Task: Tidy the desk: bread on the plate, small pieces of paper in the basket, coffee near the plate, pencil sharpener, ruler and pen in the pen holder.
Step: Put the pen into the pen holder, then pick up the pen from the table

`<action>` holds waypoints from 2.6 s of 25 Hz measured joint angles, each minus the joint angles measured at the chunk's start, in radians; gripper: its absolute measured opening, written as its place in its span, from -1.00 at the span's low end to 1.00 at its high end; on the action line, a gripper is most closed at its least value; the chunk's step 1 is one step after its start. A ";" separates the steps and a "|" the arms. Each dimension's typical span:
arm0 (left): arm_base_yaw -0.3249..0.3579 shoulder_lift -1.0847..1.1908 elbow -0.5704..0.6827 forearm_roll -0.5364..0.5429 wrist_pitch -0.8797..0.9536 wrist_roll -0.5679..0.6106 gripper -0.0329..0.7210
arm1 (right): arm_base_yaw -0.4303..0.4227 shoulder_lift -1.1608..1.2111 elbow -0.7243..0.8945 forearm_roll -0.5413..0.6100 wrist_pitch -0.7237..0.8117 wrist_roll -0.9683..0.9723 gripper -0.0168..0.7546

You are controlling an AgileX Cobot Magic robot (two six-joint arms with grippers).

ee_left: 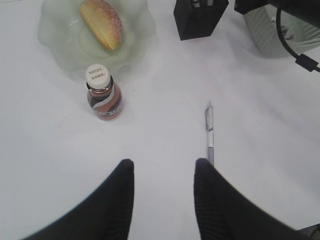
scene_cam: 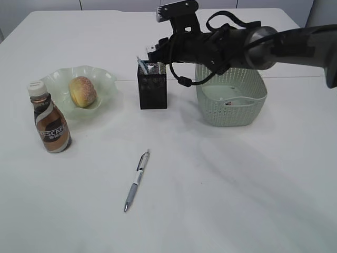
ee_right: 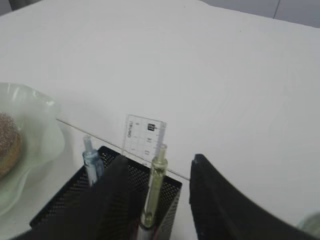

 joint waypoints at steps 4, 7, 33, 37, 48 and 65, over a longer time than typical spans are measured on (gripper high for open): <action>0.000 0.000 0.000 0.000 0.000 0.000 -0.12 | 0.000 -0.046 0.000 -0.059 0.158 0.000 -0.17; 0.000 0.000 0.000 0.000 0.000 0.000 -0.12 | 0.000 -0.089 0.000 -0.070 0.315 0.000 -0.19; -0.163 0.097 0.000 -0.089 0.000 0.000 0.09 | 0.034 -0.386 -0.027 0.335 1.274 -0.104 -0.34; -0.175 0.206 0.000 -0.096 0.000 -0.004 0.09 | 0.034 -0.388 -0.027 0.392 1.278 -0.112 -0.34; -0.179 0.522 0.000 -0.096 -0.034 -0.082 0.09 | 0.034 -0.392 -0.027 0.422 1.280 -0.141 -0.34; -0.212 0.838 0.000 -0.094 -0.260 -0.101 0.09 | 0.034 -0.392 -0.027 0.422 1.280 -0.150 -0.34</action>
